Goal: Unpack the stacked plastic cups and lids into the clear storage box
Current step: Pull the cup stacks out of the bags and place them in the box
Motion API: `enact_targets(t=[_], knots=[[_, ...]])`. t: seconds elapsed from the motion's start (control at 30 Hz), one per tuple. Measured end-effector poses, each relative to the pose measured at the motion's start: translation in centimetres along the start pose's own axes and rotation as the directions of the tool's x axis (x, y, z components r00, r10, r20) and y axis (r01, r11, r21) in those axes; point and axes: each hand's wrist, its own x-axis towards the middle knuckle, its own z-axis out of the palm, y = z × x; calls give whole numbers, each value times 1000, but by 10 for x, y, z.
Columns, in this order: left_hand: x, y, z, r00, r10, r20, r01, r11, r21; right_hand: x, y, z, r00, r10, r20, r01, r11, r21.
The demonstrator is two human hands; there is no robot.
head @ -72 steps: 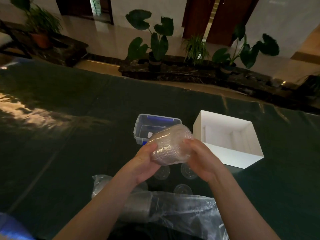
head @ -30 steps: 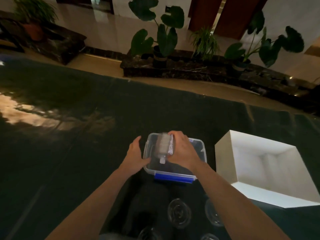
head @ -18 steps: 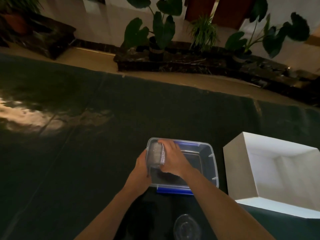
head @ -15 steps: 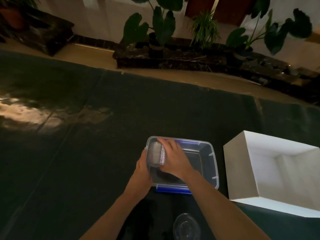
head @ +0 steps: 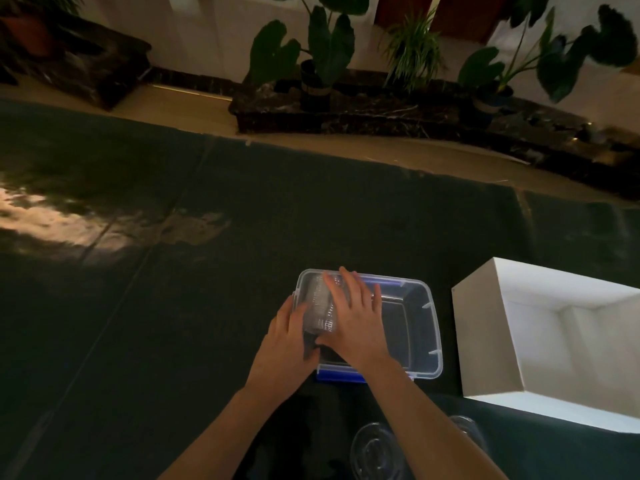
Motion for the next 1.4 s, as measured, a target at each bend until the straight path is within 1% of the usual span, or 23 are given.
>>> enact_targets(t=[0.1,0.23,0.5,0.57,0.67,0.77,0.8,0.83,0.9,0.93,1.0,1.1,1.17,1.2,1.27,1.4], knots=[[-1,2,-2,1000,12,-19,-11,999,36,2,5,-4,999,-23,25,23,1000,10],[-2,7,-4,1000,14,-25,-14,1000,15,3,9,-8,995,-40,92,40,999,-2],[-5,8,-2,1000,-15,-15,15,1000,13,-8,17,-10,995,-24,100,18,998,59],[-5,8,-2,1000,-22,-8,23,999,23,-12,18,-7,994,6,109,-14,997,80],[-4,9,-2,999,14,-29,-11,997,74,-16,21,-3,992,60,110,-75,988,135],[-1,9,-1,997,21,-68,-12,993,122,-18,20,-3,974,169,152,-195,965,173],[1,9,-1,996,23,-87,-10,989,145,-19,20,-3,963,215,164,-247,946,208],[3,9,-1,994,24,-103,-6,985,172,-21,20,-4,954,242,177,-285,915,286],[10,9,-1,994,5,-112,18,979,203,-21,16,-6,942,265,206,-333,815,474],[14,10,-2,995,-18,-97,37,979,202,-18,13,-7,934,271,232,-354,781,514],[23,13,-6,997,-75,-21,77,982,172,-10,8,-7,919,258,297,-377,791,481],[33,14,-9,987,-119,111,105,987,122,-2,4,-4,917,222,332,-375,766,523],[37,14,-8,984,-122,126,104,985,137,2,5,-4,899,231,371,-395,791,466],[38,13,-9,984,-124,127,106,985,137,4,5,-6,885,237,400,-418,782,461],[42,11,-11,980,-133,151,117,987,112,8,7,-9,871,218,441,-438,750,495],[46,8,-17,971,-116,210,96,990,99,12,11,-17,867,204,454,-436,752,495]])
